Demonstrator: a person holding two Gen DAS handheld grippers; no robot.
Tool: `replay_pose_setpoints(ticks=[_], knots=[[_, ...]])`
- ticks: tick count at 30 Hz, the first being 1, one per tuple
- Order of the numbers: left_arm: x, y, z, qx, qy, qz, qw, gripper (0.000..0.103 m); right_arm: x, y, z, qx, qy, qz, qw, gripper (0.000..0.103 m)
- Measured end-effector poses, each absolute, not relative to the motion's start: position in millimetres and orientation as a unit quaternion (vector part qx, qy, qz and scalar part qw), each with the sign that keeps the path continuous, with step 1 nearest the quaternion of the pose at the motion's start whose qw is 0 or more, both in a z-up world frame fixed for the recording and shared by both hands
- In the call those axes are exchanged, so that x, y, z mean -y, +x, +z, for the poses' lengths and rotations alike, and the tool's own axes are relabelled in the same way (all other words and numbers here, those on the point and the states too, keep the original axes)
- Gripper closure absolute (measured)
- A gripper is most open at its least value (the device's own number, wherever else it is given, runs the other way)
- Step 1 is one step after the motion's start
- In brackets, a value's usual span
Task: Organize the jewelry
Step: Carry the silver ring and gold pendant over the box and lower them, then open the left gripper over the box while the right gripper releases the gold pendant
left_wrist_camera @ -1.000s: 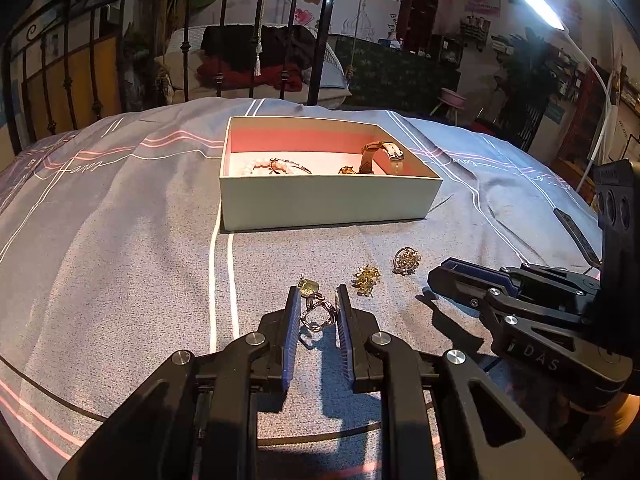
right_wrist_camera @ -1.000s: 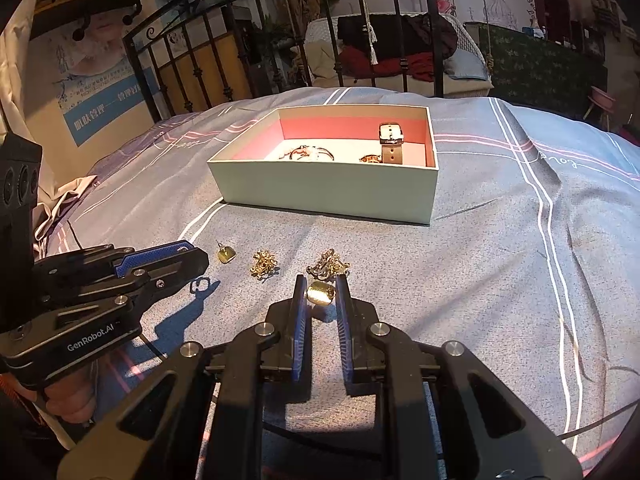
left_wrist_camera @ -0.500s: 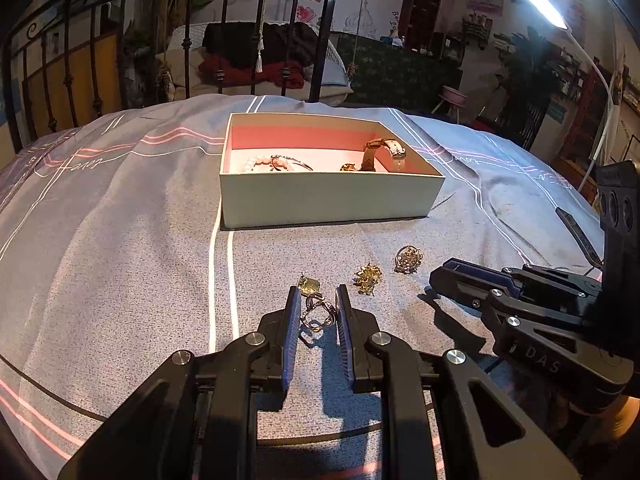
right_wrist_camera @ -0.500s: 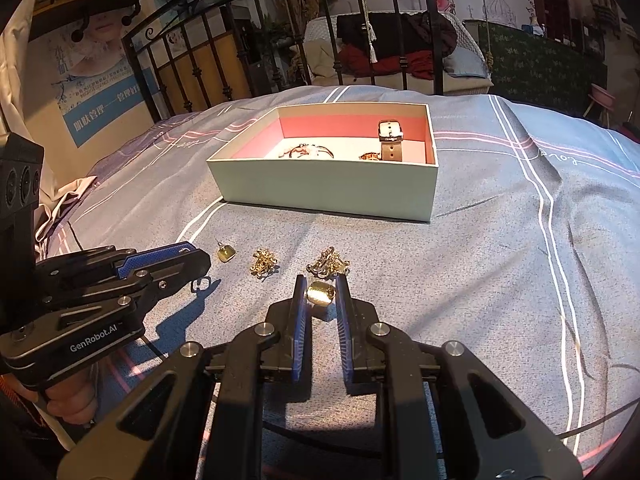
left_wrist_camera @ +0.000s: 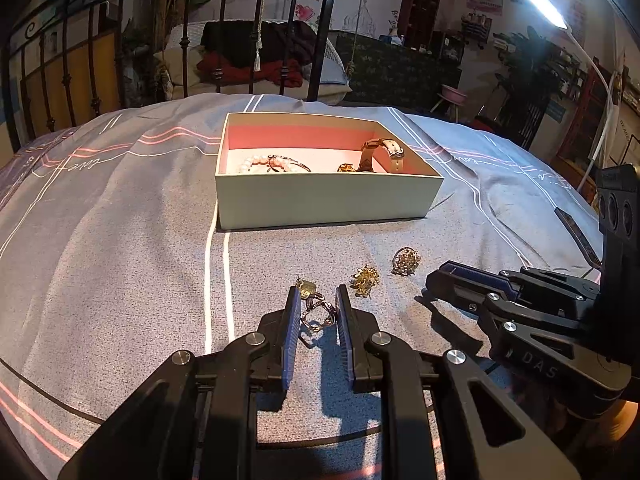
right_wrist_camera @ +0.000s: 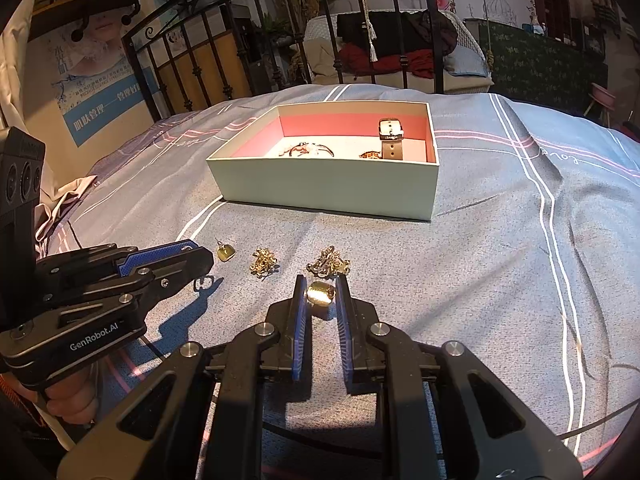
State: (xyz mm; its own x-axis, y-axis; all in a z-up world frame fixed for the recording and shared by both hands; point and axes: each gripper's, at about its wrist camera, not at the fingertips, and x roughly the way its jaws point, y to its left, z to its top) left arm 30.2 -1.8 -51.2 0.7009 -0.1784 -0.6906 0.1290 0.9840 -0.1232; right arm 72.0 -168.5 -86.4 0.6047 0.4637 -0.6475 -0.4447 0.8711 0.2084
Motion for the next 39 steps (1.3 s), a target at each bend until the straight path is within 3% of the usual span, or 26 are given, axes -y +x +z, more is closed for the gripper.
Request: replay_pose_setpoints(ticks=[13,25,39], knots=[[7,58,-22,-0.345,-0.033,-0.089,0.934,0.086,163,90,-60,-0.334,0.003,0.259,0.906,0.088],[1,128,-6,-0.352,-0.071,-0.069,0.931,0.086,148,152,-36,-0.32,-0.022,0.244,0.915,0.088],[-7,180,-19,-0.373,-0.056,-0.043,0.925,0.086,128,196,-51,-0.331,-0.082,0.214,0.915,0.088]])
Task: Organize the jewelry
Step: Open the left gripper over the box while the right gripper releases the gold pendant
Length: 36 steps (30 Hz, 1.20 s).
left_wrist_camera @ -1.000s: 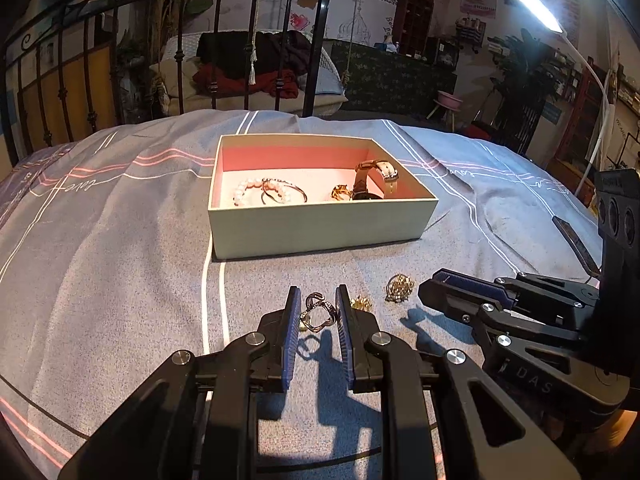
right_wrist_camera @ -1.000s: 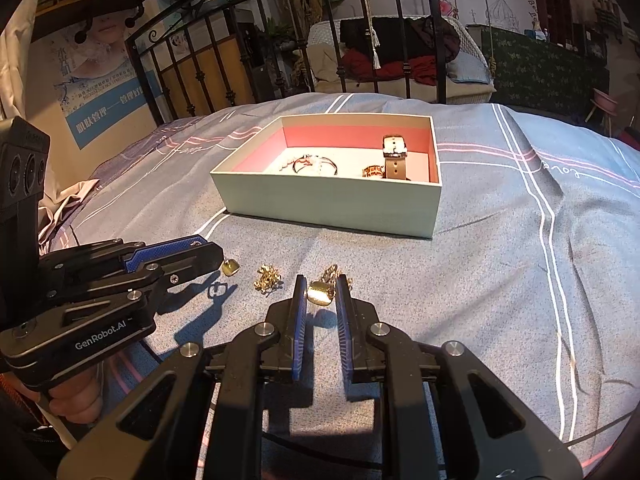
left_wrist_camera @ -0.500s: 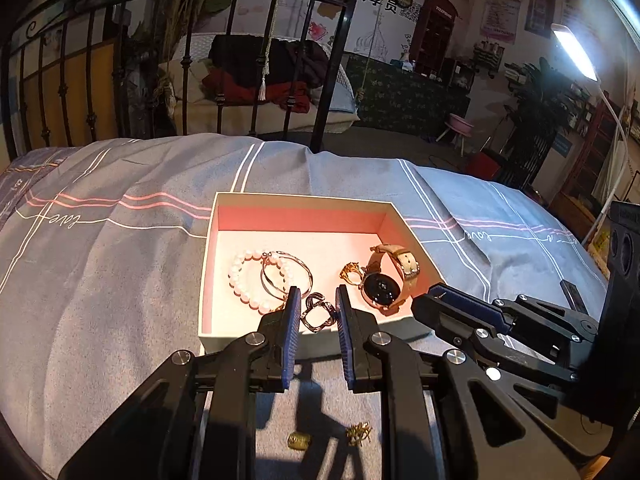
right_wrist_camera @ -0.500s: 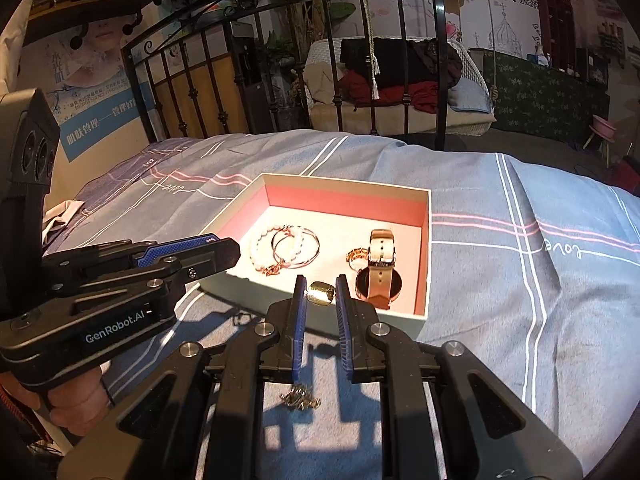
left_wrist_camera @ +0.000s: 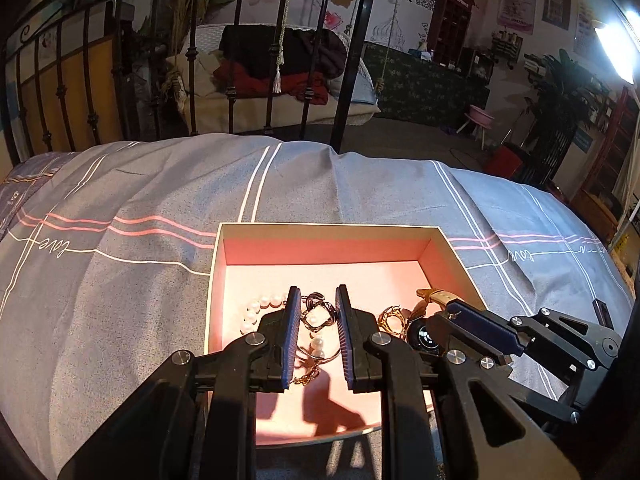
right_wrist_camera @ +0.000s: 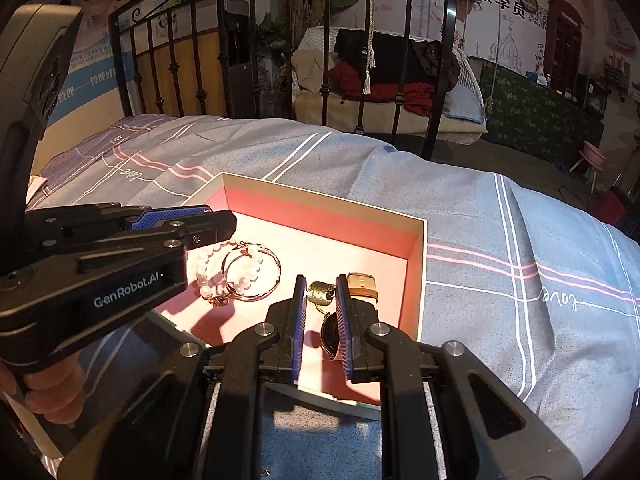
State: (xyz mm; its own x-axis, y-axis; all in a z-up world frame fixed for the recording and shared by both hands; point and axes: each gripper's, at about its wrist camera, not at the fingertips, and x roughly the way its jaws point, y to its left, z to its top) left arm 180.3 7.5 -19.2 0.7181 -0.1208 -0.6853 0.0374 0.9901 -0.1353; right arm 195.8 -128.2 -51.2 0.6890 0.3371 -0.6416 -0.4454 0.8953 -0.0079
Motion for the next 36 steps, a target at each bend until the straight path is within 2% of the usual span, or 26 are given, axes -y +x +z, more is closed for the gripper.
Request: replay_pose_setpoints(ticks=[28,30,32,34,36], knots=[[-5,197,-39,-0.4,-0.045,-0.035,0.915,0.086,110,201,-58,-0.32,-0.128,0.21,0.915,0.087],[-6,197,-39,-0.4,-0.043,-0.033,0.915,0.084,110,200,-58,-0.321,-0.13,0.211,0.914,0.087],[-7,196,-35,-0.4,-0.047,-0.033,0.915,0.071,109,200,-58,-0.322,-0.133,0.213,0.913,0.087],[-10,194,-31,-0.394,-0.056,-0.031,0.917,0.065,109,198,-58,-0.323,-0.134,0.211,0.913,0.087],[-12,190,-24,-0.386,-0.06,-0.03,0.92,0.064,112,195,-56,-0.324,-0.129,0.203,0.915,0.086]])
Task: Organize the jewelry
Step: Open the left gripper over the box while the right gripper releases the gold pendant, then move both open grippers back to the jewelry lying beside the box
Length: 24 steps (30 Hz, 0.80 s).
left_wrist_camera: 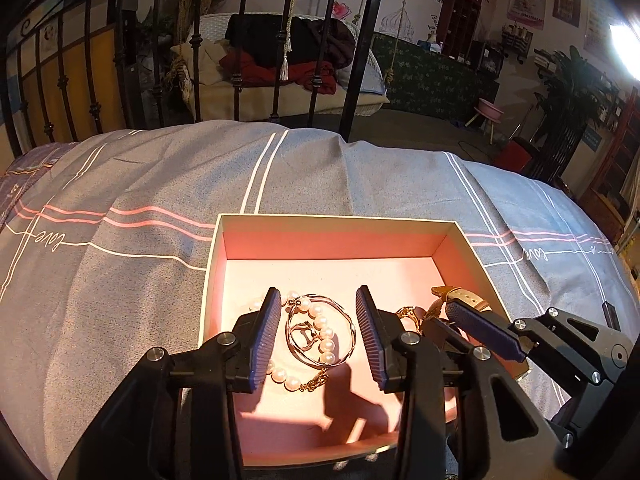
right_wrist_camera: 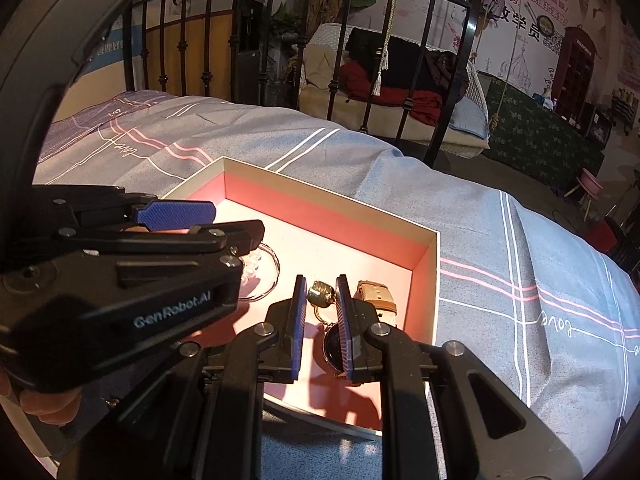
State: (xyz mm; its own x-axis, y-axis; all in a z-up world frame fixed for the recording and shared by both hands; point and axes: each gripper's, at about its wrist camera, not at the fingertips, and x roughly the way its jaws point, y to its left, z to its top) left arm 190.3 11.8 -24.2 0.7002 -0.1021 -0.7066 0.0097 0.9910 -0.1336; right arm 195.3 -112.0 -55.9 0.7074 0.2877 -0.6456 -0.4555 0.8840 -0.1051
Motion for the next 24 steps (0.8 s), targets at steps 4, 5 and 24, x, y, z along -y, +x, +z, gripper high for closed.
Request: replay_pose_setpoints(ticks=[4,5,24], knots=[[-17,174,-8,-0.369,-0.069,-0.034,0.926,0.061,129,184,-46,-0.324,-0.082,0.198,0.922,0.061],[-18,166,-4,-0.363,-0.07,-0.037,0.928,0.06,135,178,-43,-0.319,-0.07,0.194,0.925,0.053],[-8,49,-58,-0.411,-0.023,-0.067,0.909,0.054,169,83,-86,-0.395,-0.024,0.242,0.886,0.072]])
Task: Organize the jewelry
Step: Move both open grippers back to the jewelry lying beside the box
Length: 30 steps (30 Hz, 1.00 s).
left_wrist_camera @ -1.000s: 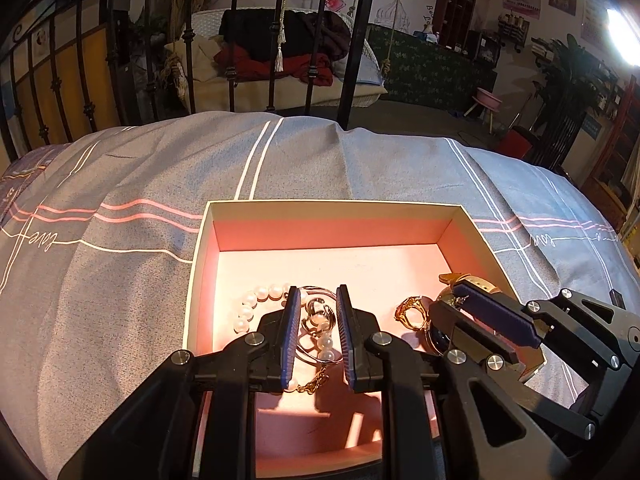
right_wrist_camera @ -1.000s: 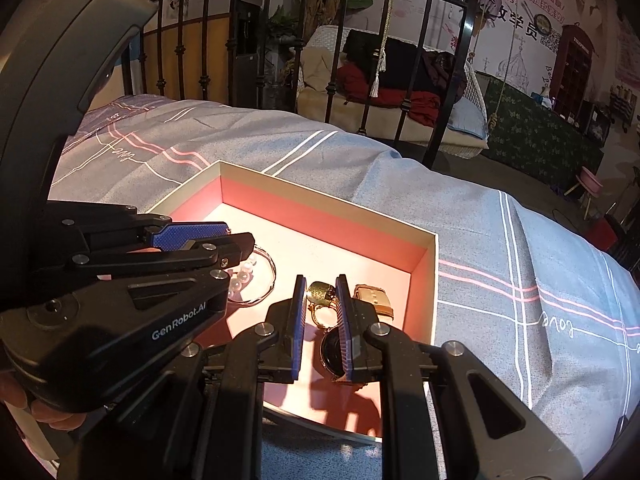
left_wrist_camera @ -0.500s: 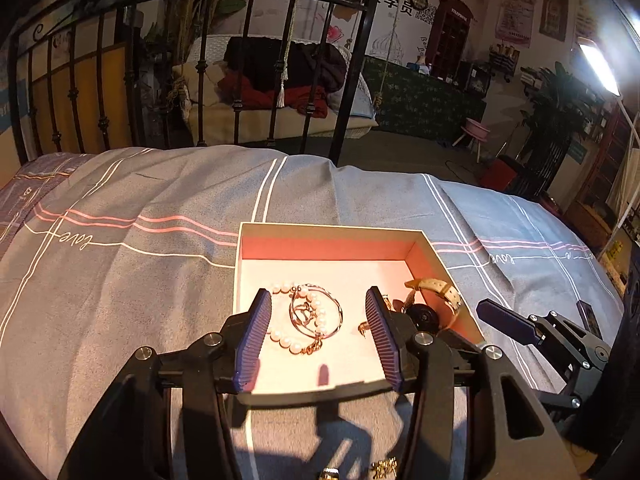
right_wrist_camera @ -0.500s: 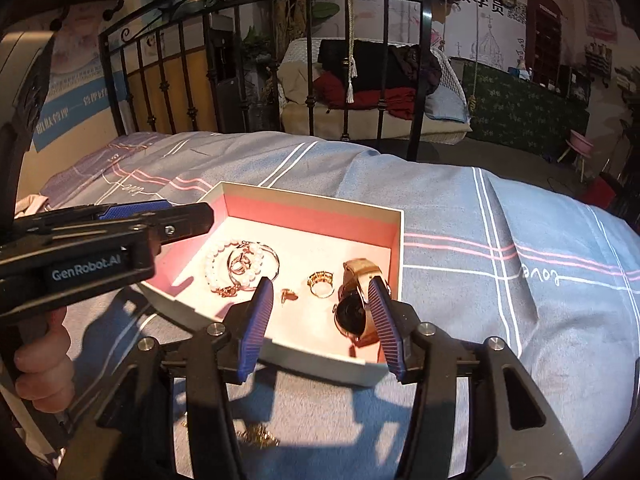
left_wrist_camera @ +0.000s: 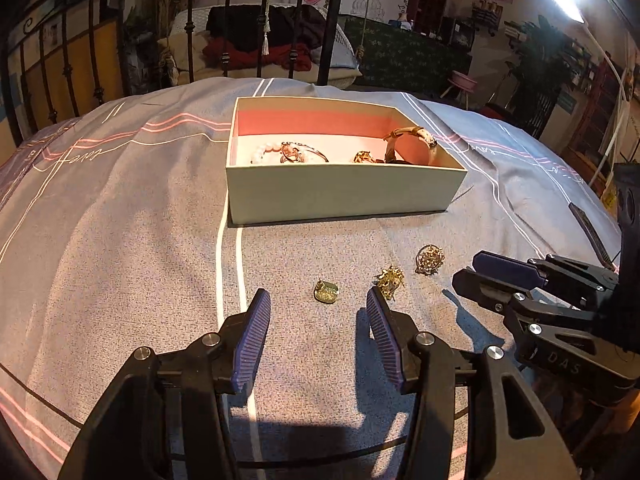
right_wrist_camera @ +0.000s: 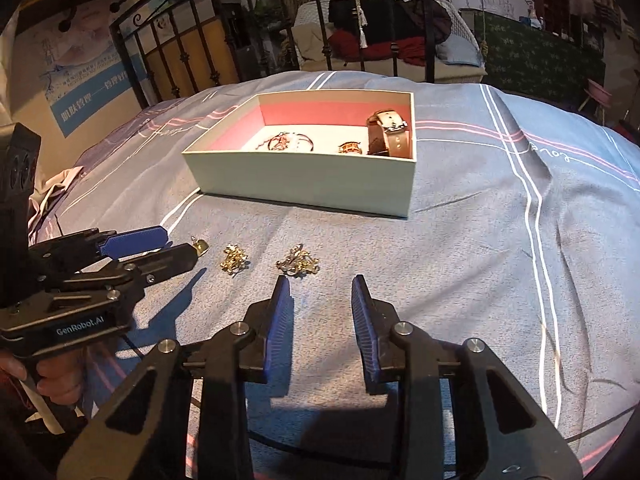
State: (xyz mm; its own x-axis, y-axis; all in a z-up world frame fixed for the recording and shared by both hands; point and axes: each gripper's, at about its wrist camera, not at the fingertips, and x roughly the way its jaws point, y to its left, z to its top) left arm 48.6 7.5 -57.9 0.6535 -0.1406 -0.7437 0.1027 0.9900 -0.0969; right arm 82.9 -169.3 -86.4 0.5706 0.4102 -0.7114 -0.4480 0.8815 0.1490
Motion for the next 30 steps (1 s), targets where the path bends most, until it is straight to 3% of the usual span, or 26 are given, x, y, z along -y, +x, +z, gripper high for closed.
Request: replay_pose_setpoints(ticks=[11,14,30], knots=[[-8,53,-63,-0.412,-0.021,-0.061,0.909,0.052,143,110,-91,-0.42,-0.084,0.24,0.871,0.078],[-7,53,-63,-0.413,-0.021,-0.063,0.909,0.051,136,112,-90,-0.423,-0.096,0.253,0.865,0.086],[-5,53,-64,-0.412,-0.02,-0.066,0.909,0.049,134,96,-67,-0.397,-0.116,0.283,0.865,0.084]])
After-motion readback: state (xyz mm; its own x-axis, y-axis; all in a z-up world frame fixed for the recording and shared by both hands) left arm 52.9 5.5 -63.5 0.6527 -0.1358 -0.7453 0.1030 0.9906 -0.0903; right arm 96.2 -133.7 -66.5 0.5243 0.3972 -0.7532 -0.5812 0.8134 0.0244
